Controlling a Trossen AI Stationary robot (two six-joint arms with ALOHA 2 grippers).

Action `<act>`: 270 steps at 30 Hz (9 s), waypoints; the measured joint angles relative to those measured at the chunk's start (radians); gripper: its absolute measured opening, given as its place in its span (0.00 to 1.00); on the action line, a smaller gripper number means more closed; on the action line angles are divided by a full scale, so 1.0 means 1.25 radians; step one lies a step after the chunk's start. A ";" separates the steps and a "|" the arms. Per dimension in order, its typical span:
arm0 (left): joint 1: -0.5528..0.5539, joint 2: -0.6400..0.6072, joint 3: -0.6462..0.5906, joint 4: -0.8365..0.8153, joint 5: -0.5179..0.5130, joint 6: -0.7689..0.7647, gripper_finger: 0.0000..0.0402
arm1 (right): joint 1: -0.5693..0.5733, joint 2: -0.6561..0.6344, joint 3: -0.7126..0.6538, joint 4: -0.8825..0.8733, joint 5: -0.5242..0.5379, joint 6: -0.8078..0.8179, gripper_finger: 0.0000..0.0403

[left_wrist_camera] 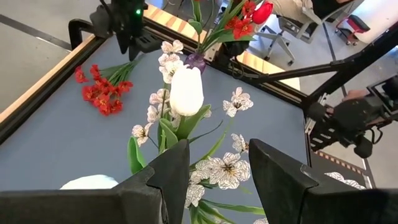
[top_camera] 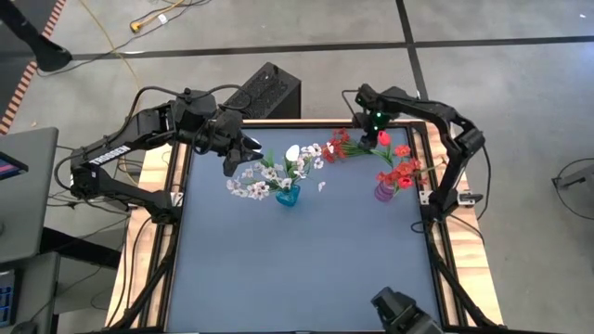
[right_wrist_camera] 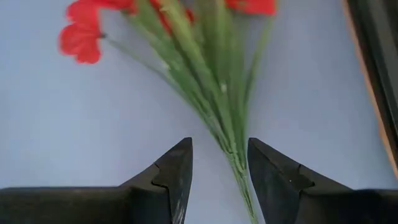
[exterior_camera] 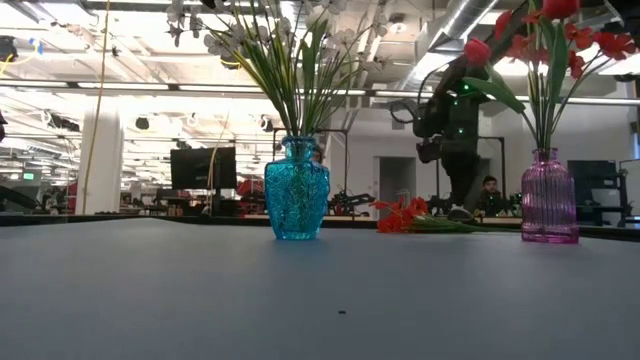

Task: Sort flowers into vase by color
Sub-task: Put the red flowers into the violet vase, then return to Home Position

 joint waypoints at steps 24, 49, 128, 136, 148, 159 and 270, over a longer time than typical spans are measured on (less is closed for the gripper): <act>0.000 0.000 0.000 0.001 -0.013 -0.024 0.38 | 0.091 0.048 -0.082 0.180 0.059 -0.075 0.45; -0.002 0.000 0.000 -0.005 0.007 -0.005 0.38 | 0.091 -0.269 -0.079 0.223 0.102 0.099 0.07; -0.011 0.000 0.000 0.049 0.047 -0.063 0.38 | -0.058 -1.442 -0.554 0.345 0.009 0.647 0.07; -0.011 0.000 0.000 0.049 0.047 -0.063 0.38 | -0.058 -1.442 -0.590 0.354 -0.004 0.650 0.07; -0.011 0.000 0.000 0.049 0.047 -0.063 0.38 | -0.058 -1.442 -0.591 0.339 -0.136 0.572 0.07; -0.011 0.000 0.000 0.049 0.052 -0.063 0.38 | -0.058 -1.441 -0.592 0.240 -0.131 0.553 0.08; 0.063 -0.183 -0.108 0.148 -0.084 0.165 0.38 | -0.542 -1.127 -0.489 0.245 0.152 0.414 0.04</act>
